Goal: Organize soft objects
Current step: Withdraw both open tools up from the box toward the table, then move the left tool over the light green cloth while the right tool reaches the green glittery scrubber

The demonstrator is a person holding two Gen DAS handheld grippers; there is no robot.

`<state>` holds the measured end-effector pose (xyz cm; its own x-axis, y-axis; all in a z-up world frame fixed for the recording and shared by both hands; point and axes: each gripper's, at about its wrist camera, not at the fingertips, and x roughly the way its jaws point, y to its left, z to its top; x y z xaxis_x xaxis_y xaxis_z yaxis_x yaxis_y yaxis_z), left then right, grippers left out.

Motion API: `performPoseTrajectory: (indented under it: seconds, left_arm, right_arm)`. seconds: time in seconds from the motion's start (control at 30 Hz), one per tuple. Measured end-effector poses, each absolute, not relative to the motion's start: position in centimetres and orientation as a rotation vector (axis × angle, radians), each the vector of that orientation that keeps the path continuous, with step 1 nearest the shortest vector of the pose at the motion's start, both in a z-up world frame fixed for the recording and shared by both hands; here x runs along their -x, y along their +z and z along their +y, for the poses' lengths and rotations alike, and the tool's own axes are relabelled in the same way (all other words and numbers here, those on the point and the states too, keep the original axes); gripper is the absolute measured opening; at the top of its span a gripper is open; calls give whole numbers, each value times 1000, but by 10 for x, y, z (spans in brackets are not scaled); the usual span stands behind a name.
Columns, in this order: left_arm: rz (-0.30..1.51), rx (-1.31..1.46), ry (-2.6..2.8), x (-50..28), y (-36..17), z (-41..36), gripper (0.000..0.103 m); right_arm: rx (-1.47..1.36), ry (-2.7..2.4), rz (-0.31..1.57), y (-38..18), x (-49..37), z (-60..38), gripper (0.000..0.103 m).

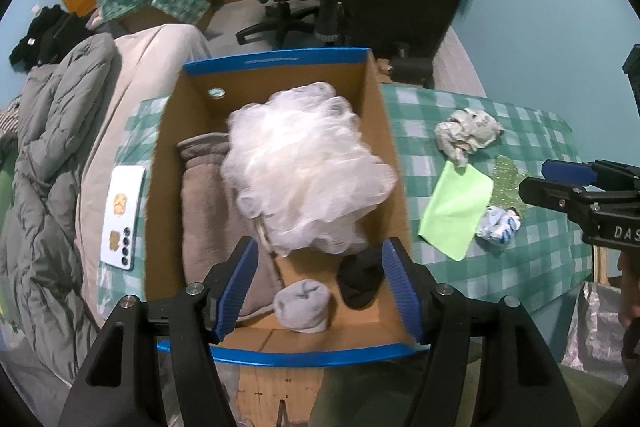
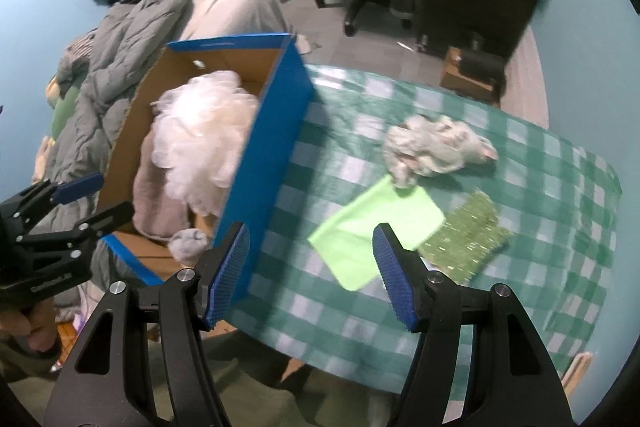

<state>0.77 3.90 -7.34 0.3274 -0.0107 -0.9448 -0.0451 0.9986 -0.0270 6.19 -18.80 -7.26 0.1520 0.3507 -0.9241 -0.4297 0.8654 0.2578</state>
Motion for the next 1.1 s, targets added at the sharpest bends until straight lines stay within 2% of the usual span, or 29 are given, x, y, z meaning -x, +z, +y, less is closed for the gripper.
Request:
performPoseTrajectory:
  seconds: [0.07, 0.6, 1.1]
  left_arm:
    - [1234, 41, 8, -11, -73, 29, 70]
    - [1228, -59, -109, -35, -74, -48, 70]
    - [1285, -91, -179, -58, -103, -101, 72]
  right_arm:
    - [64, 539, 1302, -73, -64, -201, 65]
    - [20, 392, 1335, -89, -82, -290, 65]
    - [-10, 329, 1405, -129, -94, -344, 65]
